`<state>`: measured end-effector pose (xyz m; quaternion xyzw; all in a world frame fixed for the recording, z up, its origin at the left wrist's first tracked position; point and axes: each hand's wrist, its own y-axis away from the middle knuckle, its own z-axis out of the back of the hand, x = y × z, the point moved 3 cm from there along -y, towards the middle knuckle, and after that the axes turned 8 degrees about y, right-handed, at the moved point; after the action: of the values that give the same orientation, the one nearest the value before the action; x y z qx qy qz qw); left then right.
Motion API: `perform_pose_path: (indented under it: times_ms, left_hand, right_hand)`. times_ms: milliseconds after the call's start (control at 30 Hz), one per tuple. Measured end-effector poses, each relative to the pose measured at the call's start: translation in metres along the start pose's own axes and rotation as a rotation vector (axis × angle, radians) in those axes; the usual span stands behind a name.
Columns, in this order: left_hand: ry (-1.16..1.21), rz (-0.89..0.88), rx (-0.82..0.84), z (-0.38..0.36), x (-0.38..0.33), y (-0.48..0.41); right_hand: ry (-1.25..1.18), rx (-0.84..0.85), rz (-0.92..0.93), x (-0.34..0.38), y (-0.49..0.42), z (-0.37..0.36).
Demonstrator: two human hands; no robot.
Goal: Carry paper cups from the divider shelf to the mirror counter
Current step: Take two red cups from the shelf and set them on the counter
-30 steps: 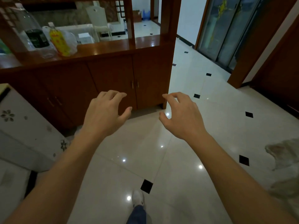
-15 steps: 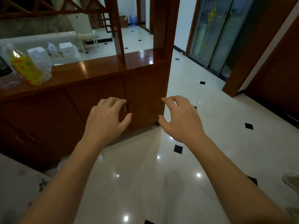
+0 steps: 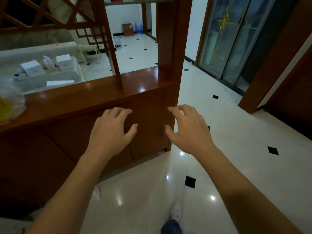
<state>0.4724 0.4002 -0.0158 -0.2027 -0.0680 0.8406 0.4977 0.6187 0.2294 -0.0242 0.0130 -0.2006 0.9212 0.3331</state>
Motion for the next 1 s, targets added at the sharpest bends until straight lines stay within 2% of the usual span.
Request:
perform_pose_path:
  times_ms: [333,667,1000]
  left_hand:
    - [-0.028,0.111,-0.09,-0.031,0.001,-0.18]
    - [-0.021,0.228,-0.184,-0.006,0.032,-0.273]
    - [0.175,0.038,-0.537,0.074,0.052,-0.352]
  right_hand:
    - [-0.06,-0.023,0.104,-0.07,-0.196,-0.027]
    - [-0.13,-0.084,0.174,-0.07,-0.325,-0.044]
    - [-0.289,-0.337,0.174,-0.043,-0.431,0.008]
